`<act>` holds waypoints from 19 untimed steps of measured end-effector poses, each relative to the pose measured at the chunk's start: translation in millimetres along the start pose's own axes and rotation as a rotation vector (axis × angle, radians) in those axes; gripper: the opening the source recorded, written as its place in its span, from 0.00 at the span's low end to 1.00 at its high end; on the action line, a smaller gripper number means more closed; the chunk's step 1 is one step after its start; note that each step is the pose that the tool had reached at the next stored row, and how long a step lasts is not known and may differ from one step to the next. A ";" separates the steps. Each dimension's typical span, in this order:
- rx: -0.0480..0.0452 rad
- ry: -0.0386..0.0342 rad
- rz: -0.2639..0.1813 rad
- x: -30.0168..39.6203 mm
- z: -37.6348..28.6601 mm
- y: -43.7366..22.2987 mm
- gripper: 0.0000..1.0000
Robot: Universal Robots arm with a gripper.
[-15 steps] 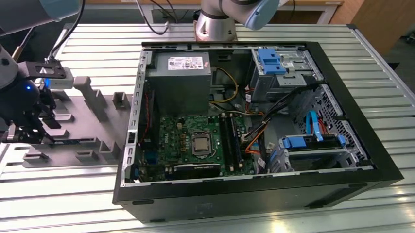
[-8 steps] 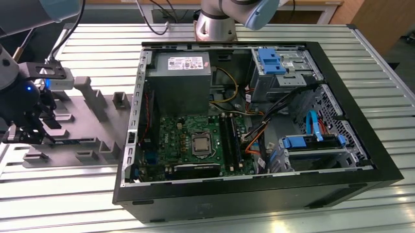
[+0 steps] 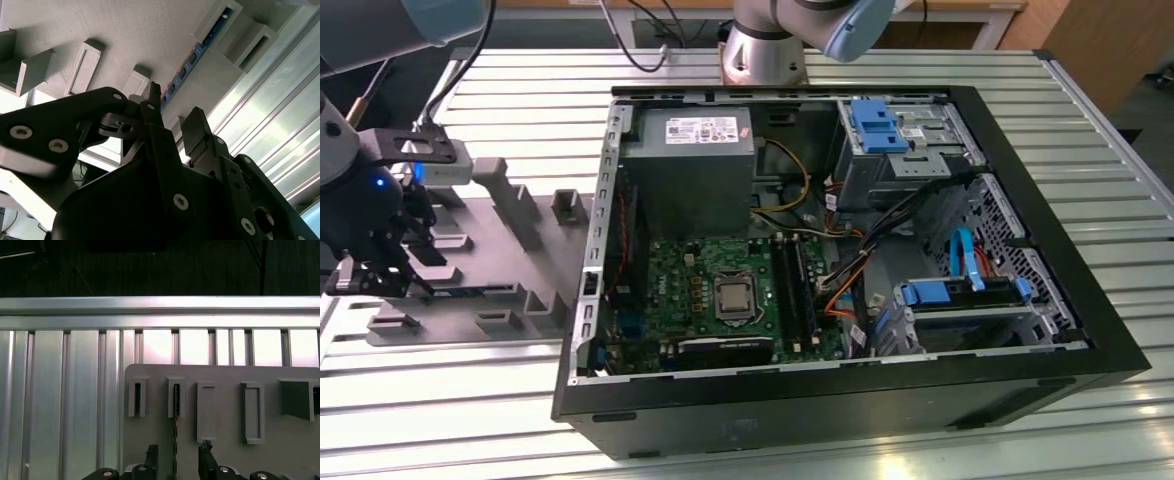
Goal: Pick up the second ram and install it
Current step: 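Pick up the second ram and move it above second insertion slot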
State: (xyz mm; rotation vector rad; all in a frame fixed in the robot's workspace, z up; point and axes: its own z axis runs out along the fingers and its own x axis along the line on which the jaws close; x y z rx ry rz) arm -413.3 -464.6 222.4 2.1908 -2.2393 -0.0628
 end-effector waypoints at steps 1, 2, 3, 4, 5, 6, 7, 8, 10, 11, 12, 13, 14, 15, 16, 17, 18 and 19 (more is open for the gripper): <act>0.0000 0.0000 0.000 0.0 0.0 0.0 0.45; 0.0000 0.0000 0.000 0.0 0.0 0.0 0.45; 0.0001 0.0000 0.000 0.0 0.3 0.0 0.45; 0.0004 -0.0003 0.000 0.0 1.1 -0.1 0.45; 0.0004 -0.0003 0.000 0.0 2.0 -0.1 0.45; 0.0000 0.0000 0.000 0.0 3.1 -0.1 0.45; 0.0001 0.0000 0.000 0.1 4.6 -0.1 0.45; 0.0001 -0.0001 0.000 0.1 6.3 -0.2 0.45; 0.0000 0.0000 0.000 0.2 9.7 -0.3 0.45; 0.0000 0.0000 0.000 0.2 11.5 -0.4 0.45; 0.0001 0.0000 0.000 0.3 13.2 -0.4 0.45; 0.0000 0.0000 0.000 0.3 14.8 -0.5 0.45; 0.0001 -0.0001 0.000 0.4 16.3 -0.6 0.45; 0.0001 -0.0001 0.000 0.5 17.9 -0.5 0.45; 0.0001 -0.0001 0.000 0.7 19.7 -0.6 0.45; 0.0002 0.0000 0.000 0.9 21.2 -0.7 0.45; 0.0012 0.0002 -0.001 1.2 22.3 -0.6 0.45; 0.0029 0.0002 -0.001 1.3 22.9 -0.5 0.45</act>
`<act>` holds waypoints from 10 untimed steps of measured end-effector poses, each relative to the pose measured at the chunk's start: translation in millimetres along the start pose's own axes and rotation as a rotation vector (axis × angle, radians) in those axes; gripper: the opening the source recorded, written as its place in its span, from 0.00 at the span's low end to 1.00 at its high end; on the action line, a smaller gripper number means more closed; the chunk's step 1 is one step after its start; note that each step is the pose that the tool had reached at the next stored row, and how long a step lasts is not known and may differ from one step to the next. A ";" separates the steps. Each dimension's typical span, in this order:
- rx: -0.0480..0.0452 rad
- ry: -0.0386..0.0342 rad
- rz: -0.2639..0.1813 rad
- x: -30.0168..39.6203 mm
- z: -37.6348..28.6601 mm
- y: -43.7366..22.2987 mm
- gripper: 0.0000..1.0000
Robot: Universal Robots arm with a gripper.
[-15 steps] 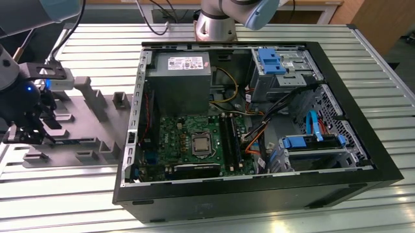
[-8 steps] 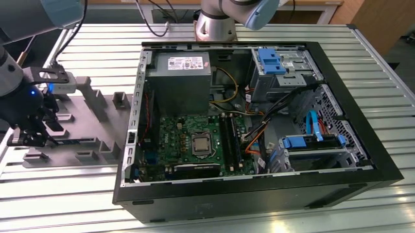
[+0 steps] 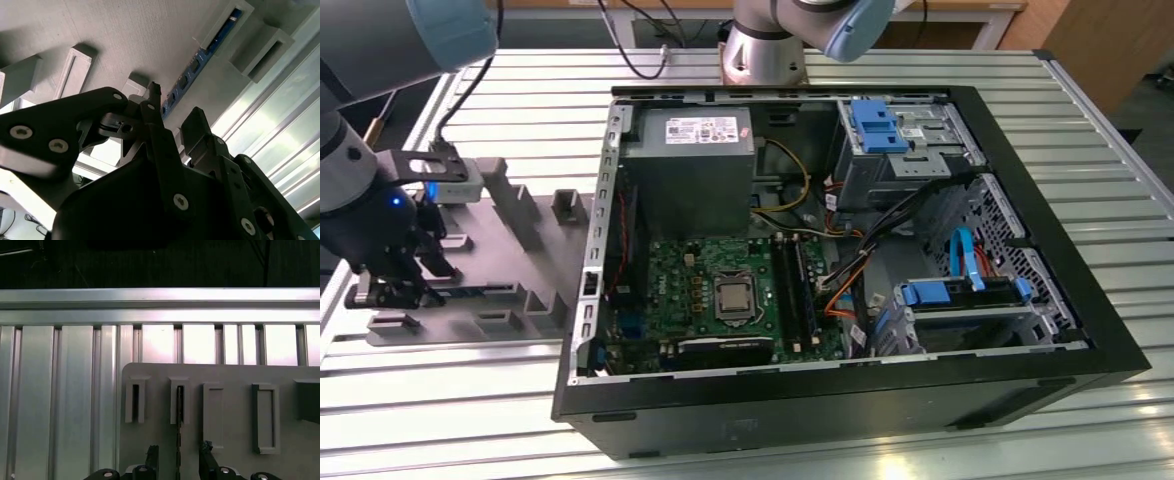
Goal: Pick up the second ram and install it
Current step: 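Pick up the second ram and move it above second insertion slot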
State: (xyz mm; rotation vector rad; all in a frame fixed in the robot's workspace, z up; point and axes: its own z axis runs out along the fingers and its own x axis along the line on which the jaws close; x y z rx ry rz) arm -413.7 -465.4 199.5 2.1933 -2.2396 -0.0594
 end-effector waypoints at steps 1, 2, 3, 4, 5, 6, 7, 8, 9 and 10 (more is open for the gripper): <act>0.0003 0.0000 0.000 0.0 0.0 0.0 0.45; 0.0004 -0.0001 0.000 0.0 0.1 0.0 0.45; 0.0005 0.0000 0.000 -0.1 0.1 0.0 0.43; 0.0006 -0.0001 0.000 -0.1 0.1 0.0 0.43; 0.0007 -0.0001 0.000 -0.1 0.2 0.0 0.36; 0.0007 -0.0001 0.000 -0.1 0.2 0.0 0.36; 0.0010 -0.0003 0.000 -0.1 0.6 0.0 0.36; 0.0016 -0.0003 0.000 0.0 1.2 0.1 0.36; 0.0026 -0.0002 0.000 0.0 1.7 0.2 0.36; 0.0041 -0.0001 0.000 0.0 2.1 0.3 0.36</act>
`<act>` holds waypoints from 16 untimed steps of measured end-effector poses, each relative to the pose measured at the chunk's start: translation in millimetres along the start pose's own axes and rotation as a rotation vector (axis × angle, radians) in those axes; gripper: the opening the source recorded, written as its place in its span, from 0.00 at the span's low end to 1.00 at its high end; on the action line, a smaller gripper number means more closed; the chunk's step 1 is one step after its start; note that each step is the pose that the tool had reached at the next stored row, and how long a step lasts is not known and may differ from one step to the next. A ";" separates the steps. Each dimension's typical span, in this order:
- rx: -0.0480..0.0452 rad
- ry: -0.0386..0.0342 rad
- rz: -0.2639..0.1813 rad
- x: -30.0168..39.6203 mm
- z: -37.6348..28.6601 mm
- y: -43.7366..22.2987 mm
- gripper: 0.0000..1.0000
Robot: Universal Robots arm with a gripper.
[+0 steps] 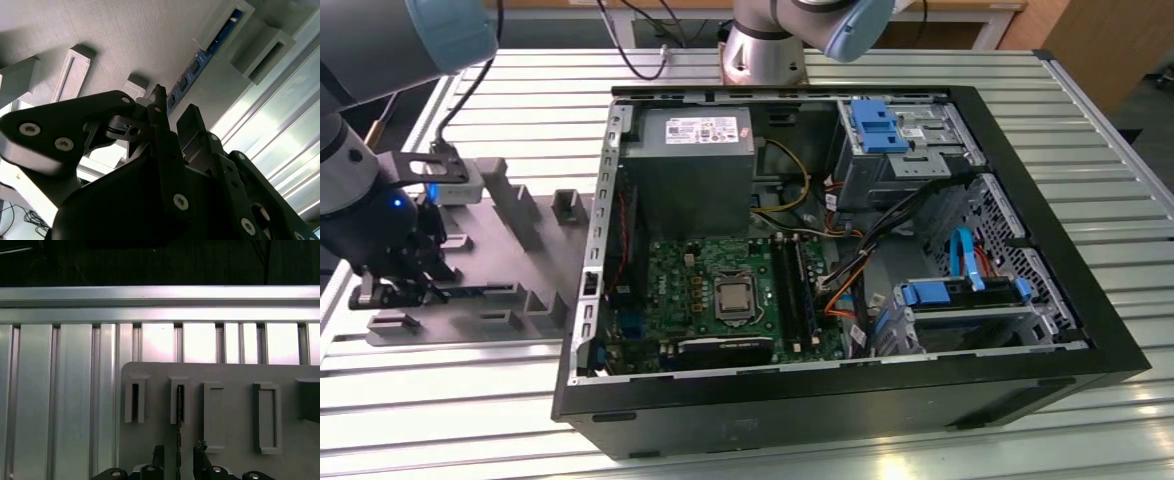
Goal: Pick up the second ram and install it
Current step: 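Pick up the second ram and move it above second insertion slot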
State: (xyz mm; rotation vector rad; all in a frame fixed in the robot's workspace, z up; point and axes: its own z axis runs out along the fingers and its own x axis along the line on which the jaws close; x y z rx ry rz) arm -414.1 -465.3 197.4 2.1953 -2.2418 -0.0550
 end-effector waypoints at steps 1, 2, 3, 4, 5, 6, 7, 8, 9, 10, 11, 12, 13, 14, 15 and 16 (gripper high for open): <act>0.0016 -0.0001 0.000 0.0 0.5 0.2 0.35; 0.0036 -0.0001 0.000 0.1 1.0 0.6 0.35; 0.0059 -0.0001 0.000 0.1 1.4 1.1 0.28; 0.0078 -0.0002 0.000 0.1 1.9 1.4 0.28; 0.0095 -0.0002 0.000 0.2 2.3 1.8 0.28; 0.0111 -0.0003 0.000 0.2 2.8 2.1 0.28; 0.0125 -0.0003 0.000 0.2 3.2 2.4 0.28; 0.0137 -0.0004 0.000 0.2 3.7 2.6 0.28; 0.0145 -0.0005 0.000 0.2 4.0 2.8 0.28; 0.0151 -0.0004 0.000 0.2 4.2 2.9 0.28; 0.0154 -0.0004 0.000 0.2 4.3 3.0 0.28; 0.0155 -0.0003 0.000 0.2 4.3 3.0 0.26; 0.0156 -0.0004 0.000 0.2 4.4 3.0 0.26; 0.0156 -0.0004 0.000 0.2 4.5 3.1 0.20; 0.0156 -0.0003 0.000 0.2 4.5 3.0 0.20; 0.0155 -0.0003 0.000 0.2 4.5 3.1 0.20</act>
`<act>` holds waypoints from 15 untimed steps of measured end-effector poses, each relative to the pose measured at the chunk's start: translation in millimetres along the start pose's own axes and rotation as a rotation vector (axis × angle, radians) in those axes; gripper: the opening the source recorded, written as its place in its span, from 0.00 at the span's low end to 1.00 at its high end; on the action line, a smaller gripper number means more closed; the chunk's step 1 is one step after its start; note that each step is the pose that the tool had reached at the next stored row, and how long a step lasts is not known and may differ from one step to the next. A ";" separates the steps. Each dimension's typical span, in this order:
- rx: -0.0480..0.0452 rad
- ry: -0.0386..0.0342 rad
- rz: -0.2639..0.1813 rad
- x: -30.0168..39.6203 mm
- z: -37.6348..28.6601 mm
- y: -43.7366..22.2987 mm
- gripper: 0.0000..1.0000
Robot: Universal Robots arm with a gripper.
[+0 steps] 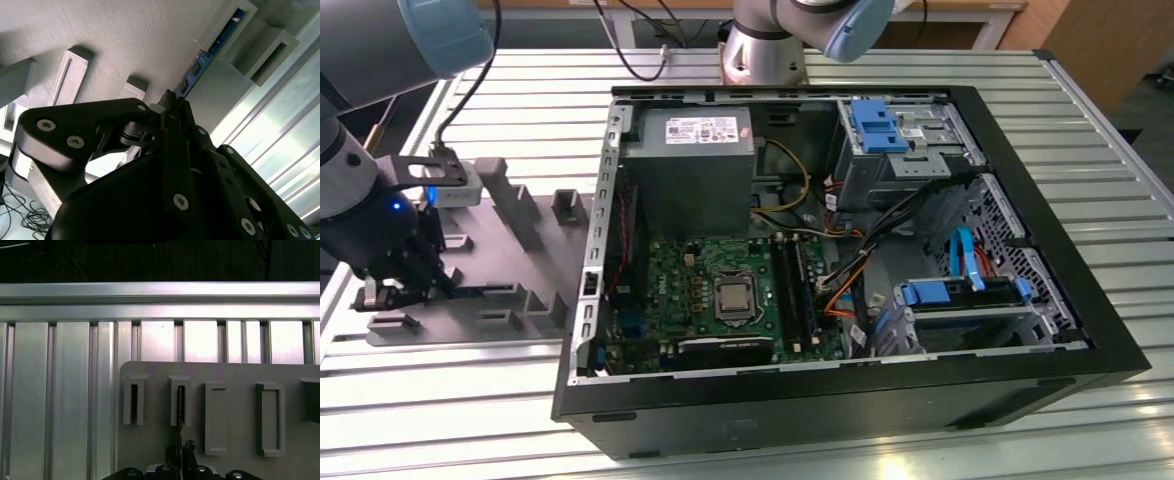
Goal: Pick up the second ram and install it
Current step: 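Pick up the second ram and move it above second insertion slot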
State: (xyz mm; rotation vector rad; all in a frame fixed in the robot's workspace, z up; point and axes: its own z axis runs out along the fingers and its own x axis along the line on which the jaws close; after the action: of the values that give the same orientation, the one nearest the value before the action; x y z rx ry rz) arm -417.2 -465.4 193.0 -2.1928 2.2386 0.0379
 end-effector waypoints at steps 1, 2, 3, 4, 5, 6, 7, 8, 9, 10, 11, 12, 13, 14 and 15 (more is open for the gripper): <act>0.0000 0.0000 0.000 0.0 0.0 0.0 0.20; 0.0001 0.0000 0.000 0.0 0.0 0.0 0.18; 0.0000 0.0000 0.000 0.0 0.0 0.0 0.18; 0.0001 0.0000 0.000 0.0 0.1 0.0 0.14; 0.0001 0.0000 0.000 0.0 0.1 0.0 0.14; 0.0001 0.0000 0.000 0.0 0.1 0.0 0.14; 0.0001 0.0000 0.000 0.0 0.1 0.0 0.14; 0.0001 0.0000 0.000 0.0 0.1 0.0 0.14; 0.0001 -0.0001 0.000 0.0 0.2 0.0 0.14; 0.0000 0.0000 0.000 0.0 0.1 0.0 0.14; 0.0001 0.0000 0.000 0.0 0.1 0.0 0.14; 0.0001 0.0000 0.000 0.0 0.2 0.0 0.14; 0.0000 0.0000 0.000 0.0 0.2 0.0 0.14; 0.0001 -0.0001 0.000 0.0 0.1 0.0 0.14; 0.0004 -0.0003 0.000 -0.1 -0.2 0.0 0.14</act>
State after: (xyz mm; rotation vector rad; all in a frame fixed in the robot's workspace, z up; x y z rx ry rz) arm -417.2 -465.4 193.1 -2.1924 2.2383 0.0378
